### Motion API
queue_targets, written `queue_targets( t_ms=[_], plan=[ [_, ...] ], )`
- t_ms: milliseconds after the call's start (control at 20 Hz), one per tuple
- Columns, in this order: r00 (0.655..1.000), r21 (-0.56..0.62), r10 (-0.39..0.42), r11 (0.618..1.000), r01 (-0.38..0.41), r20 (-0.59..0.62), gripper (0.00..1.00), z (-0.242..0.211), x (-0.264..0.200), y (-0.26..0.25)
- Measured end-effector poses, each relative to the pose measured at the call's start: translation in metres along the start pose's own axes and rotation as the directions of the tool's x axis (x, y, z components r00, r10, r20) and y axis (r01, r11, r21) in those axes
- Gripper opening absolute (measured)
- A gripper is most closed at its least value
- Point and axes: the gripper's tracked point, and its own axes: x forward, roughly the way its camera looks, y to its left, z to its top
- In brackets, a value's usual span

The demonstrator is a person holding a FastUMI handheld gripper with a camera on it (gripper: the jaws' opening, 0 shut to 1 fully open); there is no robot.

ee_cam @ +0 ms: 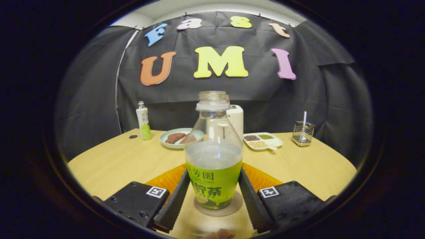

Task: Take the bottle from table, then pour the juice into the cup, finally place the bottle on the coaster

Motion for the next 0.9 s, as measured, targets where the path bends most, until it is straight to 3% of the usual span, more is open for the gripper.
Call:
queue_targets(
  t_ms=[350,600,900],
  plan=[
    [1.000,-0.051,-0.007,0.999,0.006,-0.027,0.94,-0.005,-0.002,0.002],
    [1.000,0.012,-0.005,1.000,0.004,0.012,0.95,0.002,-0.013,0.003],
    [0.998,0.011,-0.005,1.000,0.004,0.062,0.98,0.020,-0.034,0.008]
  ],
)
